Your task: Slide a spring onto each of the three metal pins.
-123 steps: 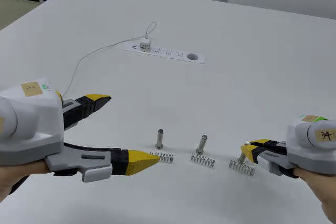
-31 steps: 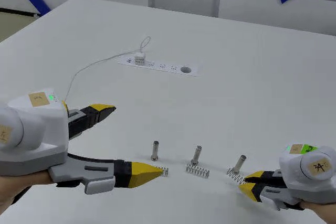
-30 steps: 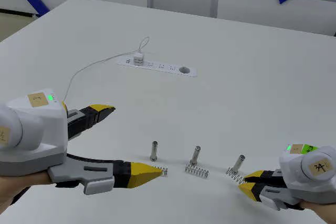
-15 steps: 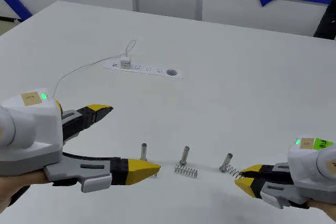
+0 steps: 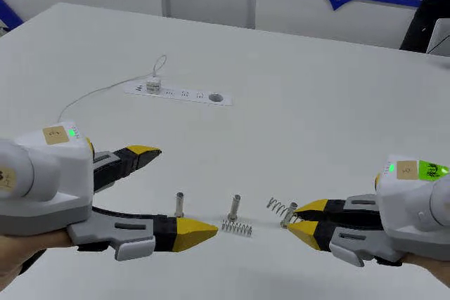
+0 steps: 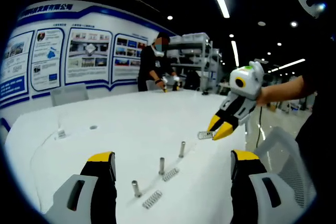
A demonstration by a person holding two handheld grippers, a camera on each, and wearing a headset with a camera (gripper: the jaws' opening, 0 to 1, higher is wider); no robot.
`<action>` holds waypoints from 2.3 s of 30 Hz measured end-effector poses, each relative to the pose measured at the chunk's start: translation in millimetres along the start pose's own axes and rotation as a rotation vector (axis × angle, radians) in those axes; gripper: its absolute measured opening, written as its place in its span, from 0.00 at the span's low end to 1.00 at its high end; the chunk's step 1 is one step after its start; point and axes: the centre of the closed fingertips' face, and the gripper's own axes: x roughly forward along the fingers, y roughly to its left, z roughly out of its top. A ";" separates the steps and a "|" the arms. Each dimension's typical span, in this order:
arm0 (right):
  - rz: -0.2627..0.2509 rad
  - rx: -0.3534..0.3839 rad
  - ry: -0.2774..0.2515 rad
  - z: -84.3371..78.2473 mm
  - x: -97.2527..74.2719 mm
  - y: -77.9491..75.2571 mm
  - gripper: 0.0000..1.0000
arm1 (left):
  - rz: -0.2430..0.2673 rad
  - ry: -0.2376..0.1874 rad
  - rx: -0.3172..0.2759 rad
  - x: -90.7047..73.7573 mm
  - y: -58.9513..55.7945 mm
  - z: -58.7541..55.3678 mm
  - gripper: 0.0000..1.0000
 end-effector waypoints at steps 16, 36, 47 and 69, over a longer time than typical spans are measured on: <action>0.121 -0.087 -0.053 20.5 7.9 39.4 0.10 | -0.124 0.068 0.065 13.7 -36.2 -17.9 0.65; 0.211 -0.210 0.005 26.7 14.5 58.6 0.10 | -0.271 0.120 0.171 19.5 -67.9 -22.8 0.29; 0.245 -0.248 0.019 27.8 17.8 64.5 0.10 | -0.304 0.152 0.255 20.2 -72.9 -23.8 0.16; 0.256 -0.334 0.034 36.6 17.4 54.4 0.11 | -0.301 0.101 0.409 20.4 -69.8 -16.6 0.10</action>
